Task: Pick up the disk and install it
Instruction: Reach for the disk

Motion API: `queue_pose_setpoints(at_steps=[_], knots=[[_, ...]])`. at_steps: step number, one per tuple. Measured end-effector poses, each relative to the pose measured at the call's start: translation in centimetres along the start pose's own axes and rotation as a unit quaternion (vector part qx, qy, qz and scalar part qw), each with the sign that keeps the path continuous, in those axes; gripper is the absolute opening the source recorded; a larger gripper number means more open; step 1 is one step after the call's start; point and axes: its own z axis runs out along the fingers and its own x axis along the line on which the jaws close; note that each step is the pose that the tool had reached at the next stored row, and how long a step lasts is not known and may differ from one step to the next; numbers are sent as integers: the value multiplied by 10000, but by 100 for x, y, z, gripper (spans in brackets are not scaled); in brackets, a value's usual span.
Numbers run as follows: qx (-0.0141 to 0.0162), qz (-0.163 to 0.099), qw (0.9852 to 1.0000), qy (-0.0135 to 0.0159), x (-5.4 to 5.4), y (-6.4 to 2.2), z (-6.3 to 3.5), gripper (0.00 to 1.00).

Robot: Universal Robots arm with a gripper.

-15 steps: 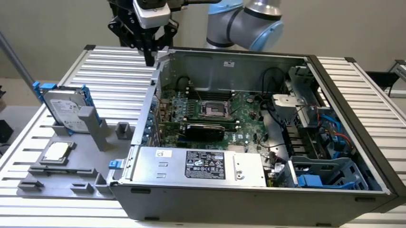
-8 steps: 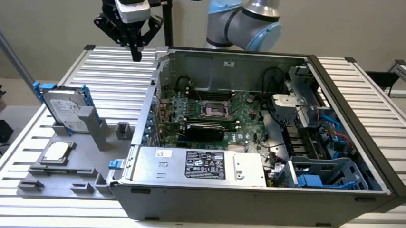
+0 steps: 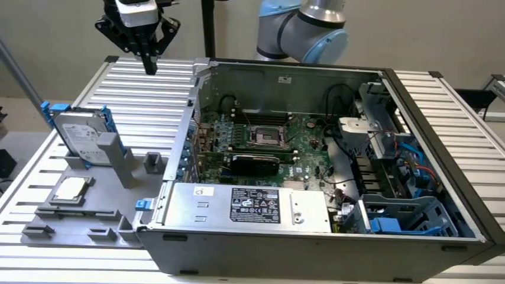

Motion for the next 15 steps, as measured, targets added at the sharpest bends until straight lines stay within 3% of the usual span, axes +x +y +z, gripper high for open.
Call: queue_pose_setpoints(at_steps=[9,15], knots=[[0,0,10000,2,410,-29,24,11],[2,-1,10000,21,675,-48,22,11]])
